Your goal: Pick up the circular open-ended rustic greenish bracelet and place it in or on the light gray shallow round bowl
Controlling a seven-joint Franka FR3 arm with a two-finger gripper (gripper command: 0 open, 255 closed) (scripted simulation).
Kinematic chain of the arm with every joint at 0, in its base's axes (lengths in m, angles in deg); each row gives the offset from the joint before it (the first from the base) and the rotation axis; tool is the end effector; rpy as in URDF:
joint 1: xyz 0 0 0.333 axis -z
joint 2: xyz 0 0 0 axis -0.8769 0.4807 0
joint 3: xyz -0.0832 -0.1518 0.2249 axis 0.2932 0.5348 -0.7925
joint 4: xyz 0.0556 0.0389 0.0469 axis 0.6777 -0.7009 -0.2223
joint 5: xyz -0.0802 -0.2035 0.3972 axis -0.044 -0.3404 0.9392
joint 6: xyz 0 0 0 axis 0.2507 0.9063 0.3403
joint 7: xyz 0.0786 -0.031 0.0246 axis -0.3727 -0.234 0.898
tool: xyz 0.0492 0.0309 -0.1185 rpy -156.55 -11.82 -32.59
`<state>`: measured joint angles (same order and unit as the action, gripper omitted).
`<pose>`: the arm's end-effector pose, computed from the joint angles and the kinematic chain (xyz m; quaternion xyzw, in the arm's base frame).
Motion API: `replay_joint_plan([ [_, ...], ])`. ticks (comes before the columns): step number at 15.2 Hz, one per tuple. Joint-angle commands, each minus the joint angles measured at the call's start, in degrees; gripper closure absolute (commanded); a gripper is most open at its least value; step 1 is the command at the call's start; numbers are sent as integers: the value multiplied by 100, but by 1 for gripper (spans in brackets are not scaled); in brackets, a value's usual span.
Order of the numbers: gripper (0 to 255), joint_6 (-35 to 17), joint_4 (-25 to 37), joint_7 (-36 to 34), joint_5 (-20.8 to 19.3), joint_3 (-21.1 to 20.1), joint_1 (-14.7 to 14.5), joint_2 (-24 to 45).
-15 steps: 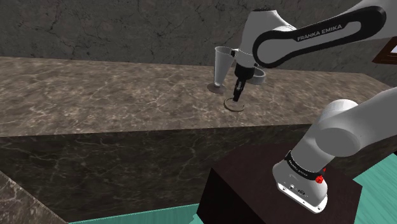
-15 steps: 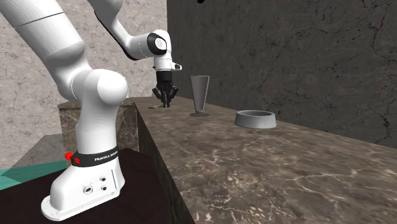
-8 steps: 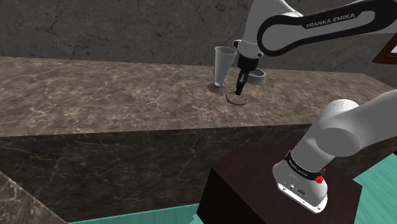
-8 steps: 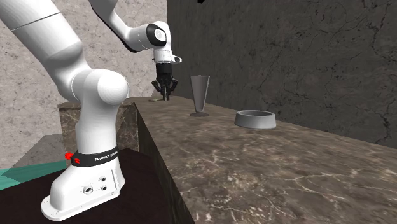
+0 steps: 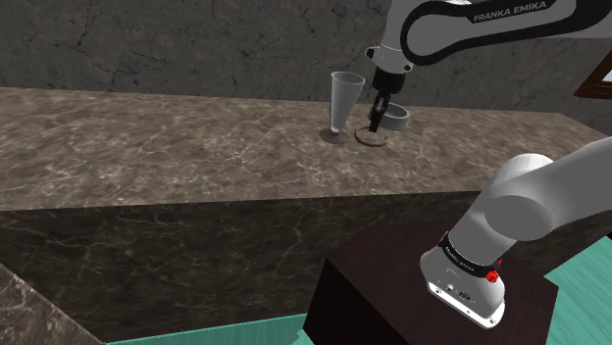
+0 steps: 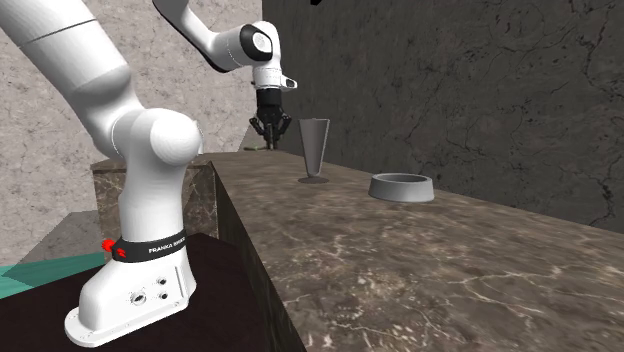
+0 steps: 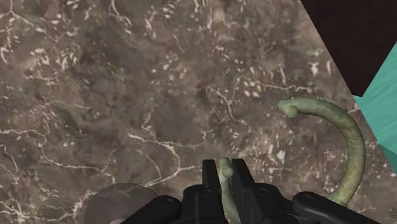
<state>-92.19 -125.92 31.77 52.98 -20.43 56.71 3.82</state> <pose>0.4424 0.0220 0.3908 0.9748 0.2209 -0.0042 0.0296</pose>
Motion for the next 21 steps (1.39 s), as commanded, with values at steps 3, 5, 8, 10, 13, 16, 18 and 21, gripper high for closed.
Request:
replay_joint_plan([
  [3,255,-131,258,559,-250,457,261,350],
  [5,255,-187,443,825,-340,671,369,567],
  [8,255,-264,768,1225,-430,981,508,930],
  [10,255,-307,1014,1494,-459,1181,588,1194],
  [13,255,-356,1429,1905,-448,1470,691,1622],
  [16,255,-381,1898,2329,-370,1744,782,2087],
  [18,255,-380,2241,2620,-277,1913,846,2417],
  [21,255,-346,2805,3066,-81,2143,957,2945],
])
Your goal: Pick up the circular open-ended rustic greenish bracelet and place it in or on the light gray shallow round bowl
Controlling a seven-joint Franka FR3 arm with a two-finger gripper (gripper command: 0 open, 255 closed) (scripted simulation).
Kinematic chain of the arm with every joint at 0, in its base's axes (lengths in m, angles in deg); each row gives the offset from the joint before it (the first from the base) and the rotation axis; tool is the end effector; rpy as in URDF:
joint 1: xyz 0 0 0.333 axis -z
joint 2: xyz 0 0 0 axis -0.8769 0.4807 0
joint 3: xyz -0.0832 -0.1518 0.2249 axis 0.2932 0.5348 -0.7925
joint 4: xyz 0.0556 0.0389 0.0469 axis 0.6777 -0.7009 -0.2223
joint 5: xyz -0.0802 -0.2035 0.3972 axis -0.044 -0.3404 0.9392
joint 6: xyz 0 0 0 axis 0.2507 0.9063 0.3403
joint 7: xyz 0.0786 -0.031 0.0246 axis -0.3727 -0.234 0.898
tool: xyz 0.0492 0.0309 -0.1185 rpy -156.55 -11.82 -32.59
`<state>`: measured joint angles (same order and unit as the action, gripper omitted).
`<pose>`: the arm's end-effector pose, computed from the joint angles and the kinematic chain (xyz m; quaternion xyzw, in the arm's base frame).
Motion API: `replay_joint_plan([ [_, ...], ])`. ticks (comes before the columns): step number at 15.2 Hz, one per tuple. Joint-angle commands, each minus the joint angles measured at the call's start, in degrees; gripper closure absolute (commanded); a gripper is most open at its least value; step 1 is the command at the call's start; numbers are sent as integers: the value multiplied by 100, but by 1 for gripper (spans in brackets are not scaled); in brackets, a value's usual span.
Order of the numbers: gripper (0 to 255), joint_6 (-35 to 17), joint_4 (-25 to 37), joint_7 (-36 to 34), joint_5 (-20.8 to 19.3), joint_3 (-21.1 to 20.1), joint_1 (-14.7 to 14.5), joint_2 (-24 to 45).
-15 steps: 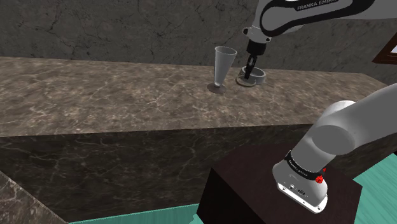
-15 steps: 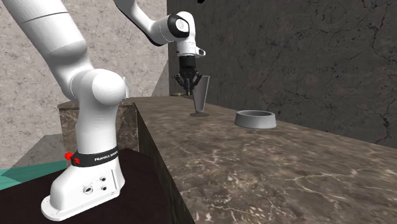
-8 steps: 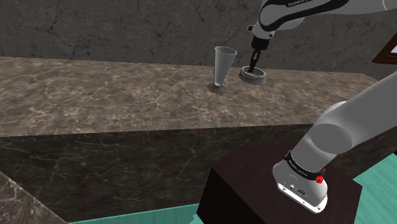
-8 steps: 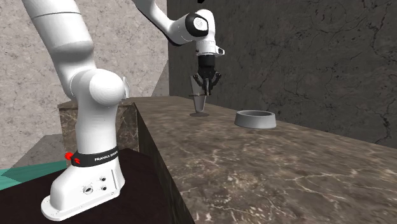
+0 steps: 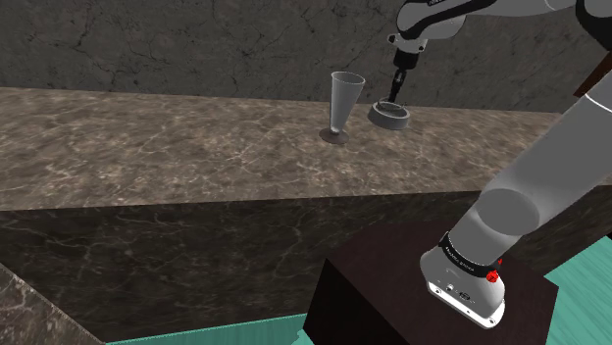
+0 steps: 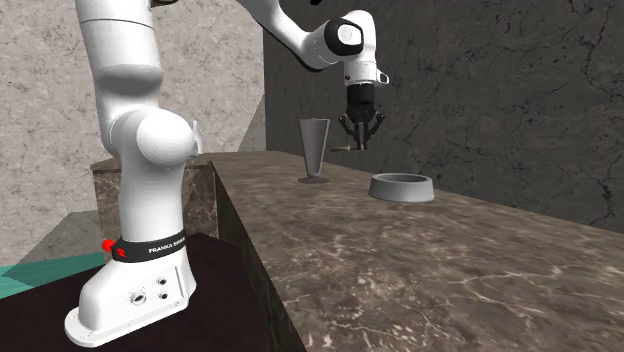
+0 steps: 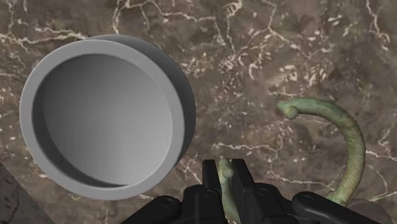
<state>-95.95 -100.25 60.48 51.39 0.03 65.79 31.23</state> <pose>0.5219 -0.2638 0.3854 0.9749 0.2207 -0.0045 0.0294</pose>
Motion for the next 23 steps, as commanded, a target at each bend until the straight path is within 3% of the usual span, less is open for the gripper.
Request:
replay_joint_plan([
  [1,255,51,440,347,158,165,92,390],
  [11,255,611,2863,1703,1148,520,860,2404],
  [23,255,-227,2224,1760,1269,459,874,2625],
])
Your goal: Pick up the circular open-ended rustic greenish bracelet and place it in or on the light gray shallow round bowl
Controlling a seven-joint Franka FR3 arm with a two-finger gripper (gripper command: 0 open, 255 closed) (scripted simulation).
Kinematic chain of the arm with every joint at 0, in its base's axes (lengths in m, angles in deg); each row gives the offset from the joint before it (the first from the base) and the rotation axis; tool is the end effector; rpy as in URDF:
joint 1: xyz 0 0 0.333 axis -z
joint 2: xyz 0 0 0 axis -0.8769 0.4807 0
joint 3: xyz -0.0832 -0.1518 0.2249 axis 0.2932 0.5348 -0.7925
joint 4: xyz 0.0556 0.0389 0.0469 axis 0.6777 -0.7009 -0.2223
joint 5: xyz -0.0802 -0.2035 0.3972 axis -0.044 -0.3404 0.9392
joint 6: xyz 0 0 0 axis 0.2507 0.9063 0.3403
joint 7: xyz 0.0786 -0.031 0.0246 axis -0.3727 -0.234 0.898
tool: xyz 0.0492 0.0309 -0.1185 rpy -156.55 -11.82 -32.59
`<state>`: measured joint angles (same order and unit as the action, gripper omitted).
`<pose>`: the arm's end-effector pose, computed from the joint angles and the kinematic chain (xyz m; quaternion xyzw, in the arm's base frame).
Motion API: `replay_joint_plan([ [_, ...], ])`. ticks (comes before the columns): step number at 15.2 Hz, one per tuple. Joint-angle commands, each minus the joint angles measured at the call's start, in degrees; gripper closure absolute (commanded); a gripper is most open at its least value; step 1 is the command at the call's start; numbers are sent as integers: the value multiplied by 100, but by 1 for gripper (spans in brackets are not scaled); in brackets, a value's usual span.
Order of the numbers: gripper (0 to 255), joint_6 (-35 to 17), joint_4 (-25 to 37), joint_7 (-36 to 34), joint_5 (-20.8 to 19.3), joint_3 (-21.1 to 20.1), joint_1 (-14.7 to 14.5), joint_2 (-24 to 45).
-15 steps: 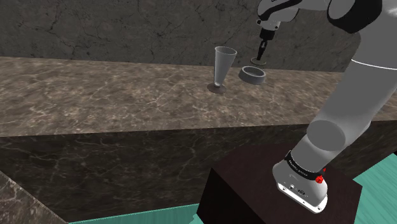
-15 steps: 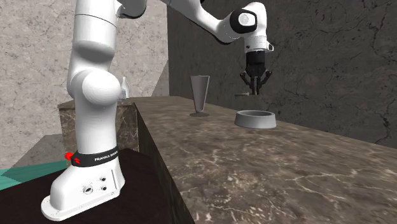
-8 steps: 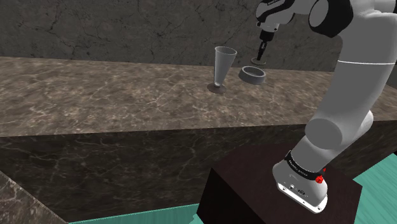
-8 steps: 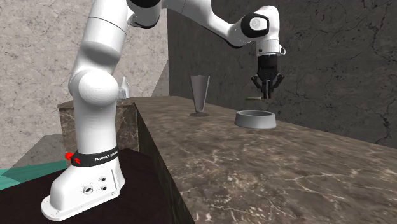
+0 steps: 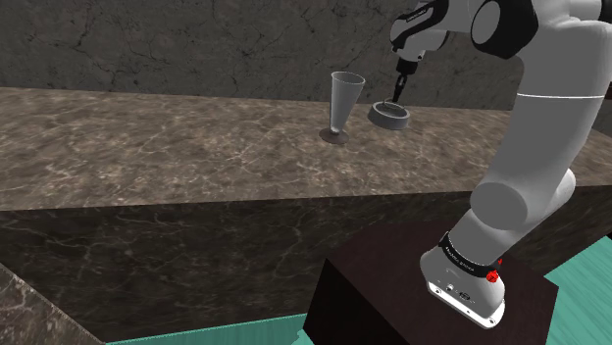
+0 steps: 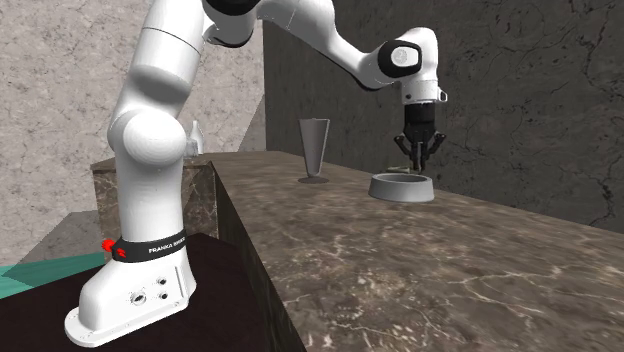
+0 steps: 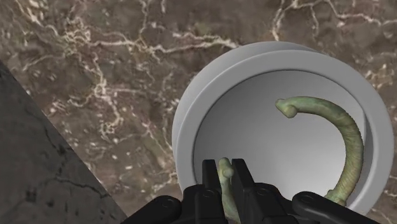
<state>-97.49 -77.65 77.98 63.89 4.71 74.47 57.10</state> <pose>0.5541 -0.4213 0.3326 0.9747 0.2214 -0.0047 0.0296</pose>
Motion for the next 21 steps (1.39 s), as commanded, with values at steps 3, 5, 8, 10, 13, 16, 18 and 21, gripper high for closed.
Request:
replay_joint_plan([
  [3,255,-255,-151,30,60,-26,16,112],
  [5,255,-255,-151,30,60,-26,16,111],
  [8,255,-255,-151,30,60,-26,16,112],
  [10,255,-255,-151,30,60,-26,16,112],
  [13,0,-255,-151,30,60,-26,16,112],
  [16,0,-255,-151,30,60,-26,16,112],
  [18,0,71,40,-21,-20,5,-15,-37],
  [21,0,372,242,-60,-80,26,-34,-147],
])
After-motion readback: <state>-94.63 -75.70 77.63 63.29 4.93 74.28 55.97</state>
